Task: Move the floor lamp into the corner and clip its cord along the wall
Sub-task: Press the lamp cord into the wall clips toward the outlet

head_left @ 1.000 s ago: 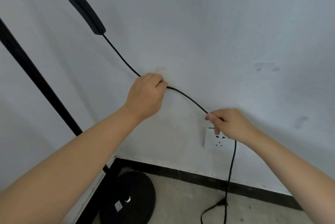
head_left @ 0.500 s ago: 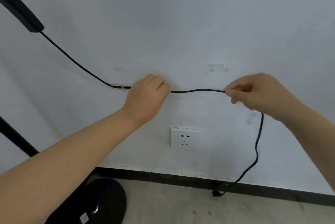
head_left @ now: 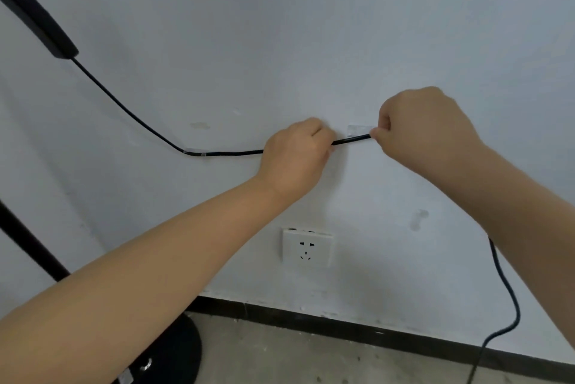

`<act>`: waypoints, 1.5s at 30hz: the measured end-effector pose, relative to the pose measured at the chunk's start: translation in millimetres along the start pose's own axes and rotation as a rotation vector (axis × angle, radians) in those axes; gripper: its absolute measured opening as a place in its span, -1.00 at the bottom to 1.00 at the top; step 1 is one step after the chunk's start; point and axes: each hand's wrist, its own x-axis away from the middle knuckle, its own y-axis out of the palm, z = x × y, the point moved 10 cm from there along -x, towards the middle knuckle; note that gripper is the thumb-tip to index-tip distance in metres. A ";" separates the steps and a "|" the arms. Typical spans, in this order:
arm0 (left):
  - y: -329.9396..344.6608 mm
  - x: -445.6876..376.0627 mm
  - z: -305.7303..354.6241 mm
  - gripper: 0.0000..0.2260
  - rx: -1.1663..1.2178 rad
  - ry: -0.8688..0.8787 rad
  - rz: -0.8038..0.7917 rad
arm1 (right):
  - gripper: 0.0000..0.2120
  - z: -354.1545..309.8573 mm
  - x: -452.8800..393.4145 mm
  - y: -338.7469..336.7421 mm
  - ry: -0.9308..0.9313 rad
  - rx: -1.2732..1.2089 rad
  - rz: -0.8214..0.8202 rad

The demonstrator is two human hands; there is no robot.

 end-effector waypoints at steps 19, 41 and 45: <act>2.9 -18.1 40.4 -0.64 0.110 0.275 0.089 | -0.86 76.5 32.6 -11.9 0.063 -0.752 0.519; 63.8 6.9 123.5 -0.67 -0.263 0.779 -0.110 | -0.67 138.9 98.8 95.0 0.179 -0.863 0.210; 86.1 14.1 126.8 -0.86 -0.221 0.786 -0.256 | -0.73 137.3 103.7 119.9 0.199 -0.855 0.021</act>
